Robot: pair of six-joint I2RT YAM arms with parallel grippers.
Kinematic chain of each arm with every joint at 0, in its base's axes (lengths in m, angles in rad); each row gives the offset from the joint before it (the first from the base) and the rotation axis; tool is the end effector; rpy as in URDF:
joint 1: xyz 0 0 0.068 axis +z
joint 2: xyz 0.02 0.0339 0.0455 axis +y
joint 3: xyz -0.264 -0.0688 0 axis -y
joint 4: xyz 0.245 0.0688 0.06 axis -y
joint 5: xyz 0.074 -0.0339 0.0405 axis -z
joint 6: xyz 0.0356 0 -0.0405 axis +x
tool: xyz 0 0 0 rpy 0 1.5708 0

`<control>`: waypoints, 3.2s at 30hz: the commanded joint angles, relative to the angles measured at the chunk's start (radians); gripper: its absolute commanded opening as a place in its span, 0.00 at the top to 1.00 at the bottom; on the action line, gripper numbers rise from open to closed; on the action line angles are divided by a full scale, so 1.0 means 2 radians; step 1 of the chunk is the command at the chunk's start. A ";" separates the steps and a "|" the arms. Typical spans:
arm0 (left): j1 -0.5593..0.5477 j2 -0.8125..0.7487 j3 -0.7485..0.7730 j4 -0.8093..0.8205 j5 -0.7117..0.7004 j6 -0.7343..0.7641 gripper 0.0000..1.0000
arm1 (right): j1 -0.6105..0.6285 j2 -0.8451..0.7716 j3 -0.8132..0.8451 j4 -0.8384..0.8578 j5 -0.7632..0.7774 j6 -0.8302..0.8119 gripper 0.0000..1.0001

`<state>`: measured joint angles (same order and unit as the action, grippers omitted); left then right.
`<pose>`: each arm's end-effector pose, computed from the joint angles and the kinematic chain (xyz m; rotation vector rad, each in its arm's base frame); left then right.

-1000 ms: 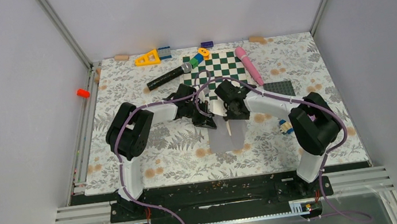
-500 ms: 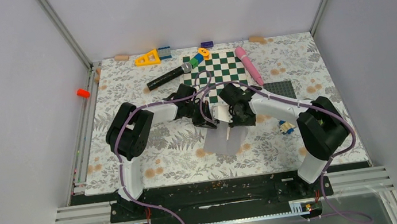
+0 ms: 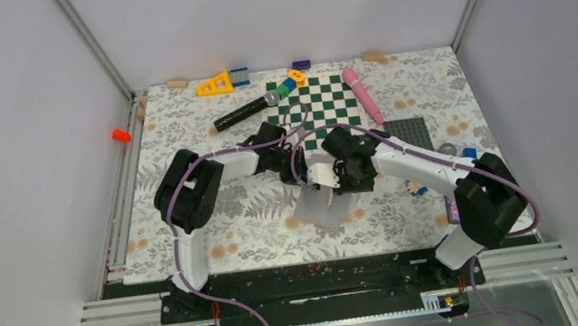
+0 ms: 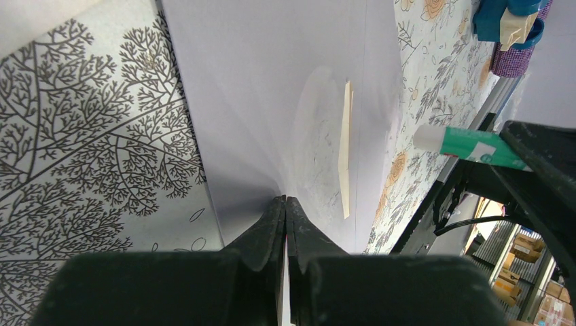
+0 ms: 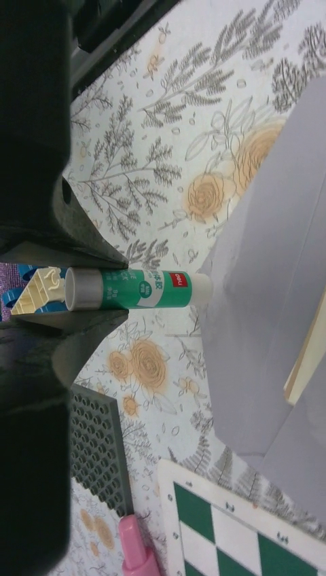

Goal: Place the letter into the envelope and seal it
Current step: Paint the envelope at the center of the board.

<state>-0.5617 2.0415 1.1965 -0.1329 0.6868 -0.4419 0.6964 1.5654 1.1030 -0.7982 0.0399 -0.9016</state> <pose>0.3299 -0.2343 0.1212 0.4532 2.6612 -1.2355 0.2296 0.1901 0.2176 -2.0258 1.9838 -0.1017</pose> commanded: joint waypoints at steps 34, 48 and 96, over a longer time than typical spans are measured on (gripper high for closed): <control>-0.004 0.009 -0.011 -0.027 -0.067 0.025 1.00 | 0.069 0.016 -0.033 -0.001 0.003 0.017 1.00; -0.004 0.010 -0.011 -0.026 -0.066 0.027 1.00 | 0.038 0.017 -0.013 -0.001 0.017 0.012 1.00; -0.005 0.005 -0.013 -0.027 -0.072 0.026 1.00 | 0.011 0.039 -0.008 0.002 0.040 -0.004 1.00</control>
<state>-0.5648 2.0392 1.1965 -0.1333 0.6800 -0.4412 0.7010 1.6581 1.0943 -0.7258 0.1940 -0.8864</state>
